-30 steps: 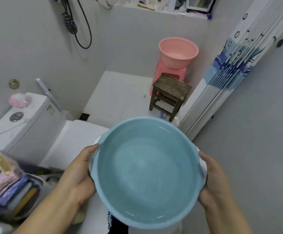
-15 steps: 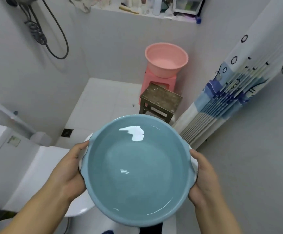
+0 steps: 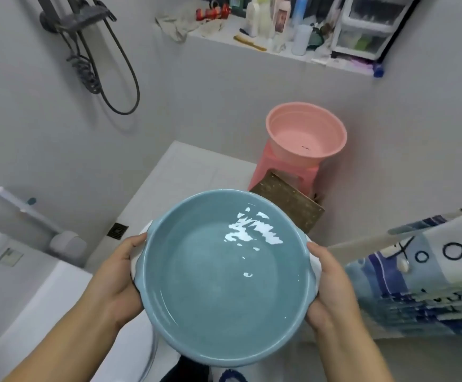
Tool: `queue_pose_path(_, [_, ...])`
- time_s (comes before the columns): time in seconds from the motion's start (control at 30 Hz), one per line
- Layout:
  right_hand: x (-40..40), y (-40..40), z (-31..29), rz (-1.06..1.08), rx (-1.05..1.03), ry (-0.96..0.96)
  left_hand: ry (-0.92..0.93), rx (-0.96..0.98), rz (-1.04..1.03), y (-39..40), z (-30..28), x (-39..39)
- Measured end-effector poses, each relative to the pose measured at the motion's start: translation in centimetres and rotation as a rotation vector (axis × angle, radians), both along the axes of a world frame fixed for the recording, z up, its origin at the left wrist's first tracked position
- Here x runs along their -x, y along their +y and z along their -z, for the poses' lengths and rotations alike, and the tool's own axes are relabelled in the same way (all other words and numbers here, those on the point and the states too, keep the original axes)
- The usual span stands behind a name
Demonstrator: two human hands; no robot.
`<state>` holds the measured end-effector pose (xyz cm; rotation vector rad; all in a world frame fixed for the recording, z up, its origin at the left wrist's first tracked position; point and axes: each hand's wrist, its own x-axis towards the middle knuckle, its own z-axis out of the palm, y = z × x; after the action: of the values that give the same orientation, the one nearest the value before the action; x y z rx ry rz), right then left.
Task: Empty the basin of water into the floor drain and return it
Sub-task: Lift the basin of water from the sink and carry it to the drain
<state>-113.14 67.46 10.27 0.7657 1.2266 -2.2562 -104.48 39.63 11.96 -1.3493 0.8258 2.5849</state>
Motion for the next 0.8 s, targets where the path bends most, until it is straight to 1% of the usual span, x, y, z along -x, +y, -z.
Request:
queue_pose_path(0.1, [3.9,-1.6,0.3,-0.043,0.004,0.038,0.008,0.015,0.005,-1.6,0.9,3.6])
queue_pose_path(0.27, [10.5,-5.5,0.7,-0.023,-0.070,0.023,0.000,-0.005,0.033,-5.8,2.4,10.2])
queue_pose_path(0.4, [15.4,-9.0,1.0,-0.043,-0.107,0.013,0.002,-0.013,0.017,-9.1,3.4,14.8])
queue_pose_path(0.6, [24.6,-14.7,1.9,-0.130,-0.157,0.015,-0.028,-0.067,-0.135,-14.1,5.3,21.2])
queue_pose_path(0.7, [29.9,-18.0,3.2,-0.234,-0.111,0.012,-0.036,-0.065,-0.190,-16.5,6.2,24.2])
queue_pose_path(0.8, [35.0,-21.6,4.6,-0.356,-0.076,0.003,-0.072,-0.041,-0.325,-18.3,6.8,26.5])
